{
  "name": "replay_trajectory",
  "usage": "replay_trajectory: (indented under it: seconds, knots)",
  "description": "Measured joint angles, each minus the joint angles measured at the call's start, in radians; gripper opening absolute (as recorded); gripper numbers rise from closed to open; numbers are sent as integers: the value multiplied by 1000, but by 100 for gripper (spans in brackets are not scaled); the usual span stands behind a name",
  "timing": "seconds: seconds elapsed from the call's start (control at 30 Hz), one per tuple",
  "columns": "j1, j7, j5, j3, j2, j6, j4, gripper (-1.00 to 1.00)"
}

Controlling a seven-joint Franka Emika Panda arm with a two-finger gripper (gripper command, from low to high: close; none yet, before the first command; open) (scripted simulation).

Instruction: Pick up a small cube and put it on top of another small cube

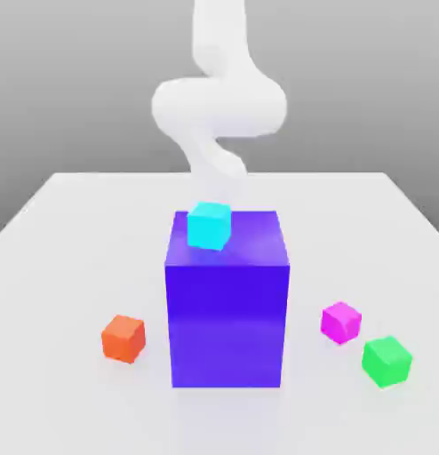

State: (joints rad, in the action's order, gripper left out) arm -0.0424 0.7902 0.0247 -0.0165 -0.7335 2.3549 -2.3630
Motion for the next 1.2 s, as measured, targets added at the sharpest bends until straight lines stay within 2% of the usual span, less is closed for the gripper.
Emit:
replay_trajectory:
  seconds: [0.43, 0.53, 0.6, 0.67, 0.77, 0.87, 0.9, 1.1, 1.2]
  knots:
    - [-256, -33, 111, -177, 429, 343, -383, 0]
    - [-308, -14, 103, -244, 553, 439, -482, 0]
    - [-328, 38, 44, -288, 659, 519, -544, 0]
    - [-370, 111, -57, -261, 749, 588, -555, 0]
    - [-453, 210, -194, -135, 864, 677, -540, 0]
    - [-566, 243, -234, -14, 972, 766, -520, 0]
    - [-584, 247, -238, 5, 991, 782, -516, -100]
    - [-594, 252, -242, 15, 1001, 791, -514, -100]
    - [-545, 229, -216, -39, 934, 735, -528, -100]
